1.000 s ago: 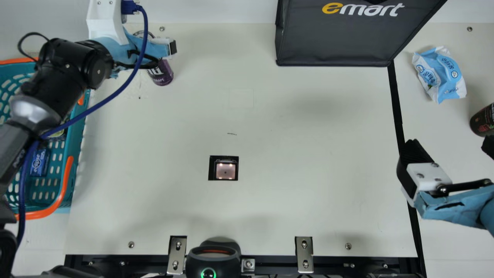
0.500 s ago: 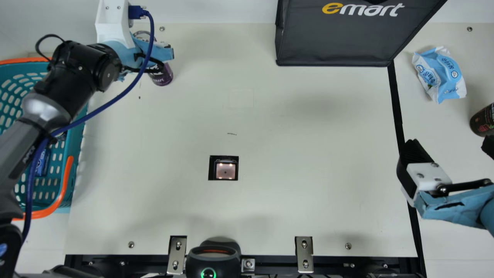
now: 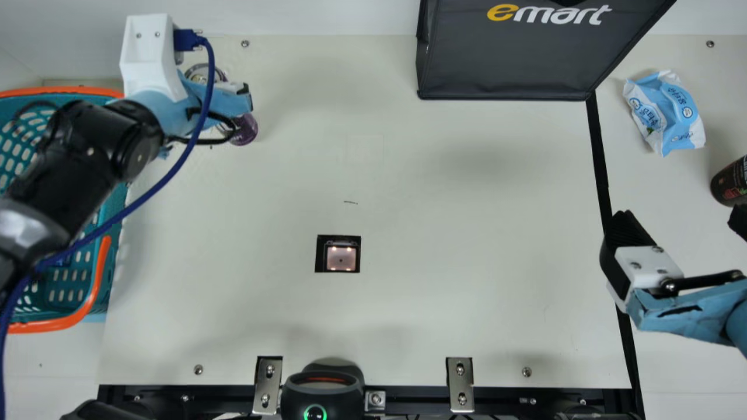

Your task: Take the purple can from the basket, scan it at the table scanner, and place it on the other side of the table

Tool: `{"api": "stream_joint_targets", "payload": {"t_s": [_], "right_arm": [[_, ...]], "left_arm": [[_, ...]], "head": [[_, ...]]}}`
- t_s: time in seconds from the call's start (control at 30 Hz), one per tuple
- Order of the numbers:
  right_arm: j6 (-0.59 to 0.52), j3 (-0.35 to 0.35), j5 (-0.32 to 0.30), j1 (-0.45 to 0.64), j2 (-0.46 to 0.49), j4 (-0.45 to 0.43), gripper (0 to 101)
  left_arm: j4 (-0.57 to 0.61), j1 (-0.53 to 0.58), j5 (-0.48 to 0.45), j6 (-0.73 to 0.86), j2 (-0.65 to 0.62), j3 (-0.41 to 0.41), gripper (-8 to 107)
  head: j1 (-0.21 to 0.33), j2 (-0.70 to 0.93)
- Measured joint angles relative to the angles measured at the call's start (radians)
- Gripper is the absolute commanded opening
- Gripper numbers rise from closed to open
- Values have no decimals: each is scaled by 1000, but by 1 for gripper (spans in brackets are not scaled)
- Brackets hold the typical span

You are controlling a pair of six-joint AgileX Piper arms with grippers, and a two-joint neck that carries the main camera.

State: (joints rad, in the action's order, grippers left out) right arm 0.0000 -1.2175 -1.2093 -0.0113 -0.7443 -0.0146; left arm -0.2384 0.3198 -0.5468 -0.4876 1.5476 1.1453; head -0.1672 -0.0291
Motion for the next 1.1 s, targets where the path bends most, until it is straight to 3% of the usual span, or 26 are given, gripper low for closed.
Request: {"api": "stream_joint_targets", "payload": {"t_s": [0.57, 1.1], "right_arm": [[0, 0, 0, 0, 0, 0, 95], [0, 0, 0, 0, 0, 0, 95]], "left_arm": [[-192, 183, -140, -306, -335, -221, -8], [-338, 500, -355, -625, -486, -277, -8]], "head": [[0, 0], [-2, 0]]}}
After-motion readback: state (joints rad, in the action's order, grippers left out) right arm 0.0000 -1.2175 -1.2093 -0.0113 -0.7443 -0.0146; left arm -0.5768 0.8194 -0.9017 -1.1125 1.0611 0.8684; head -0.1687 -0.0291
